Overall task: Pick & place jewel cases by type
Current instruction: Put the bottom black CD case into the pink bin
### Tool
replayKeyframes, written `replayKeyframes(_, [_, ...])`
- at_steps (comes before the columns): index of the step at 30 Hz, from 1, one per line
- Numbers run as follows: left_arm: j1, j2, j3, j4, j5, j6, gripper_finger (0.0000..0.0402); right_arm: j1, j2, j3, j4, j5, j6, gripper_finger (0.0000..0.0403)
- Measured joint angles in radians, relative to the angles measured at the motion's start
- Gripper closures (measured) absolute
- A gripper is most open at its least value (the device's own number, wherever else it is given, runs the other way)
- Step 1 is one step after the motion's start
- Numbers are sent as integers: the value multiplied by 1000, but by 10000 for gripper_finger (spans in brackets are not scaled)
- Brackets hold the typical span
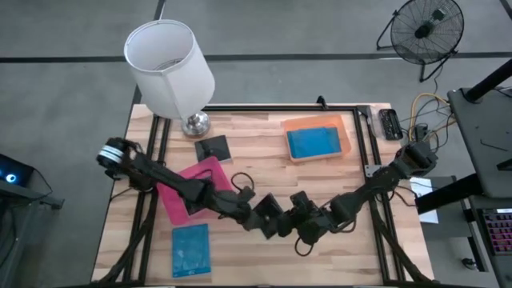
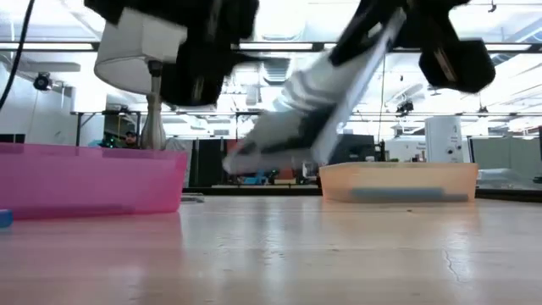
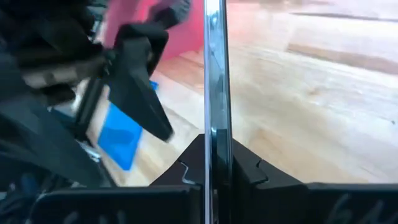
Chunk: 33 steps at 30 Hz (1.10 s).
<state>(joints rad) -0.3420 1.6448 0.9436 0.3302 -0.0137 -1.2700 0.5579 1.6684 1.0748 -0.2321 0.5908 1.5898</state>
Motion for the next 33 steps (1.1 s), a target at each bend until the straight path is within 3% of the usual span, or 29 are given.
replayKeyframes(6, [0,-166,0,-8,-72,156,165,0,-97,0,0,1,-117,382])
replayKeyframes(11, [0,-288,0,-16,-92,381,165,1,-199,0,2,-53,-228,383])
replayKeyframes(18, [0,-405,0,-42,-96,629,165,8,-339,0,7,-102,-333,384])
replayKeyframes(20, [0,-421,0,-45,-138,678,165,14,-376,0,6,-102,-355,384])
replayKeyframes(24, [2,-427,0,-67,-229,707,165,19,-428,1,17,-102,-395,384])
replayKeyframes(33, [16,-381,0,-60,-221,592,165,16,-471,1,53,-94,-488,384])
